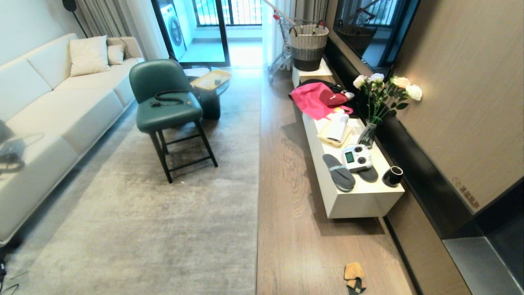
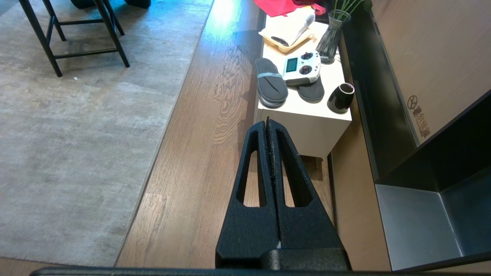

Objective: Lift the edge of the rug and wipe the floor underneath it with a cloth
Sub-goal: Pick up the rag

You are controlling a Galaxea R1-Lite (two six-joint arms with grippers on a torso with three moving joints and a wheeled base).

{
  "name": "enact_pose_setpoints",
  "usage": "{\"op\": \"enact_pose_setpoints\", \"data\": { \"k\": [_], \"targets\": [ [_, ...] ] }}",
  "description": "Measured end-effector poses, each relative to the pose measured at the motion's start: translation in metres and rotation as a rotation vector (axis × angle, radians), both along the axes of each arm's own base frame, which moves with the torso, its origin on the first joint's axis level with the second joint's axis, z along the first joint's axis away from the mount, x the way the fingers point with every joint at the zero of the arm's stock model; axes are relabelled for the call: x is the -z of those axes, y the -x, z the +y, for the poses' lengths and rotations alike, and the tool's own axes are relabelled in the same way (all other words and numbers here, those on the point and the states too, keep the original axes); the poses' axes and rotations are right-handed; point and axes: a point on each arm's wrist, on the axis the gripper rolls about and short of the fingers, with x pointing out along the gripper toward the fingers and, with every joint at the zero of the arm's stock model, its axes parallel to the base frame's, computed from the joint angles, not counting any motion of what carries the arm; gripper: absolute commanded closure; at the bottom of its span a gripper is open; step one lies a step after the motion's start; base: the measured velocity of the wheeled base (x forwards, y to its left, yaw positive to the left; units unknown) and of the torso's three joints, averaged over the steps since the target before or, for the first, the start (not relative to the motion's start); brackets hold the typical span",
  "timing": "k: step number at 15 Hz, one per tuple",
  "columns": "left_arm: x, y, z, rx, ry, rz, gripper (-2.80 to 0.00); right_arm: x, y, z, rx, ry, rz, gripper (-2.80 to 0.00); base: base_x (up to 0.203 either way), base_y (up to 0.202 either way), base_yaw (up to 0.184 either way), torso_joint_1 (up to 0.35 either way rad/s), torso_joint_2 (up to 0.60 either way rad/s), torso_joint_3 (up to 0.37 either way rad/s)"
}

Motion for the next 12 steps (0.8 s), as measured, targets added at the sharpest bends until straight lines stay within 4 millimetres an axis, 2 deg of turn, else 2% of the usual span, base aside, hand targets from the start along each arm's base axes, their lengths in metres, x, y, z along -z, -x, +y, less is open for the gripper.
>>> {"op": "enact_pose_setpoints", "data": {
  "k": [12],
  "targets": [
    [0.0000, 0.0000, 0.0000, -0.001, 0.000, 0.000, 0.00, 0.0000, 0.0000, 0.0000, 0.000, -0.002, 0.000, 0.00, 0.000, 0.000, 0.000, 0.000, 0.00, 0.000]
  ]
}}
